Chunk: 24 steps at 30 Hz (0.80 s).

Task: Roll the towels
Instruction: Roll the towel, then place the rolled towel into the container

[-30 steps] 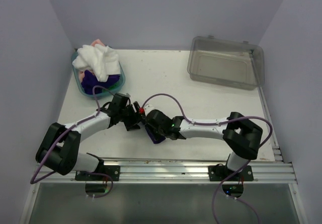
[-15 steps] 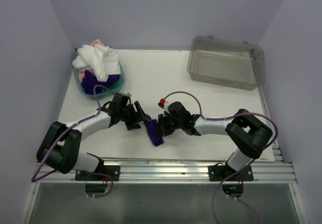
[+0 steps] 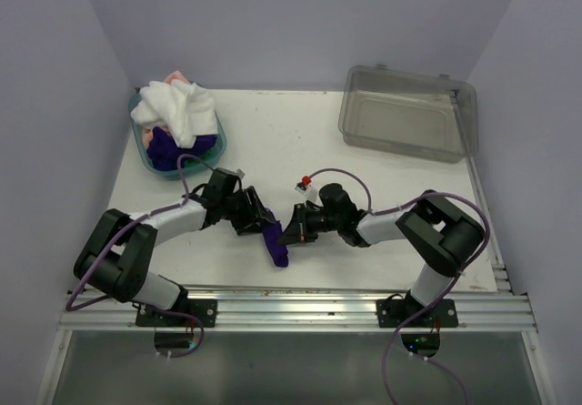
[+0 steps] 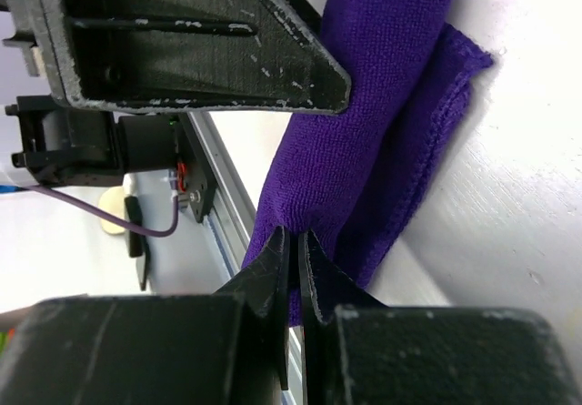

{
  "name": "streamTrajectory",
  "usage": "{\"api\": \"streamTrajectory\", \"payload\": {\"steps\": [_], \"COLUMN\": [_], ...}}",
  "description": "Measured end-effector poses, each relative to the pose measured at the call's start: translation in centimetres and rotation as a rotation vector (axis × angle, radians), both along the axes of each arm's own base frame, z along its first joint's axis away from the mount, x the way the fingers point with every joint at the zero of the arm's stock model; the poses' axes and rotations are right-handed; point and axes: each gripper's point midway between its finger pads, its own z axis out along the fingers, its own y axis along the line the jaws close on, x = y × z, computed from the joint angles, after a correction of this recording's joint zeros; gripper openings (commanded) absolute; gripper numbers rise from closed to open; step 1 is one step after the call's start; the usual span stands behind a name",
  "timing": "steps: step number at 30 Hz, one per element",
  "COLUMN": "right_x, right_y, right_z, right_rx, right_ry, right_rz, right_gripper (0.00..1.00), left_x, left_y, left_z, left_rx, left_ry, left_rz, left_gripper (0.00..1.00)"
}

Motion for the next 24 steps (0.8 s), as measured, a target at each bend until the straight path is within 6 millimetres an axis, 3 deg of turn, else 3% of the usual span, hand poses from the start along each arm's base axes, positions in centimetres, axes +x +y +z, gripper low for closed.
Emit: {"api": "streamTrajectory", "payload": {"steps": [8, 13, 15, 20, 24], "right_x": [-0.5, -0.7, -0.5, 0.8, 0.7], "right_y": [0.0, -0.9, -1.7, -2.3, -0.6], "right_z": [-0.4, -1.5, -1.3, 2.1, 5.7], "right_rx": [0.015, -0.065, -0.12, -0.233, -0.33], "right_ry": [0.031, 0.03, 0.0, -0.18, -0.385], "right_rz": [0.015, 0.013, 0.004, -0.023, -0.011], "right_gripper": [0.03, 0.4, 0.49, 0.54, 0.55], "left_x": [-0.3, -0.5, -0.6, -0.5, -0.5], "left_y": [-0.5, -0.8, -0.8, -0.7, -0.7], "left_z": [-0.4, -0.4, -0.4, -0.4, -0.5], "left_rx": [-0.001, -0.003, -0.003, -0.001, 0.002], "left_ry": [0.012, 0.017, 0.019, 0.021, 0.021], "left_rz": [-0.01, -0.014, -0.013, -0.007, -0.004], "left_gripper": [0.34, 0.29, 0.29, 0.3, 0.31]}}
